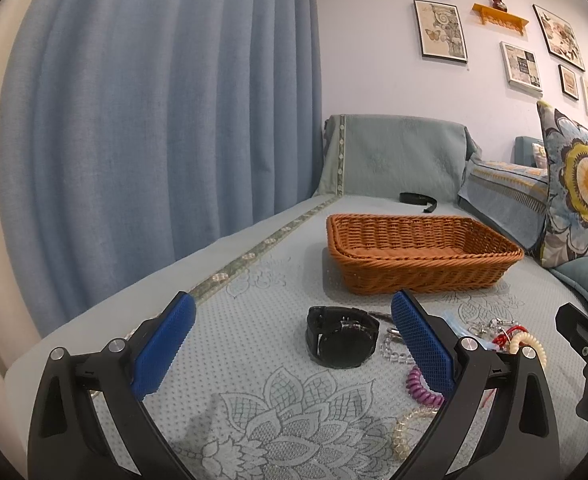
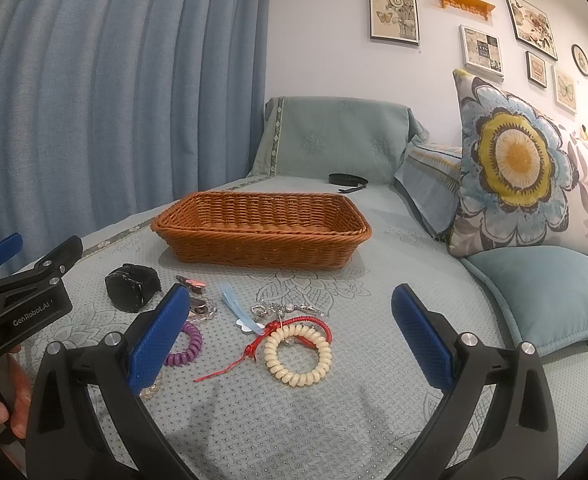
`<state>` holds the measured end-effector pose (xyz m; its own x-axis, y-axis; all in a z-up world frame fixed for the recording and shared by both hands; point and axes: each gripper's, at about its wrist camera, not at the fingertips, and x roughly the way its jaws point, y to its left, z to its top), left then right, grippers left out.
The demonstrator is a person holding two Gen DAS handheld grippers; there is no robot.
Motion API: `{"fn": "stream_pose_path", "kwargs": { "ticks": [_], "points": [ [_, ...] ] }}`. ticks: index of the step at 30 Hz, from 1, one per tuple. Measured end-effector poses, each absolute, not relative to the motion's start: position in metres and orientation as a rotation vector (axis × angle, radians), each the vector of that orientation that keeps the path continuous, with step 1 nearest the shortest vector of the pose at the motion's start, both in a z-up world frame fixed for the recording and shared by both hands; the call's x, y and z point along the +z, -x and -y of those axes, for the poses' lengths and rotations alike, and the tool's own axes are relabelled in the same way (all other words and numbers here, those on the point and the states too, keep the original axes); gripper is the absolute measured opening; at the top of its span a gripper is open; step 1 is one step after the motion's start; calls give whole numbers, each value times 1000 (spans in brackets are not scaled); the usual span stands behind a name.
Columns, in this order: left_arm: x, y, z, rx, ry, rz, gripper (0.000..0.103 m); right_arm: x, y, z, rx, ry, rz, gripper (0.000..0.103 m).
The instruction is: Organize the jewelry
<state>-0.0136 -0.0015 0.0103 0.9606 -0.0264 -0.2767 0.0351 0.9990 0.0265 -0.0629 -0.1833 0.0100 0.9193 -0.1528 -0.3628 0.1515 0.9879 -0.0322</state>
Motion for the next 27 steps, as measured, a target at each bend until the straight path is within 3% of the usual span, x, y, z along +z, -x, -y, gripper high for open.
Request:
{"fn": "stream_pose_path", "kwargs": {
  "ticks": [15, 21, 27],
  "points": [
    [9, 12, -3, -32, -10, -297, 95, 8, 60, 187, -173, 11, -375, 95],
    [8, -4, -19, -61, 11, -455, 95, 6, 57, 200, -170, -15, -441, 79],
    [-14, -12, -15, -266, 52, -729, 82, -10, 60, 222, -121, -49, -637, 63]
  ]
}}
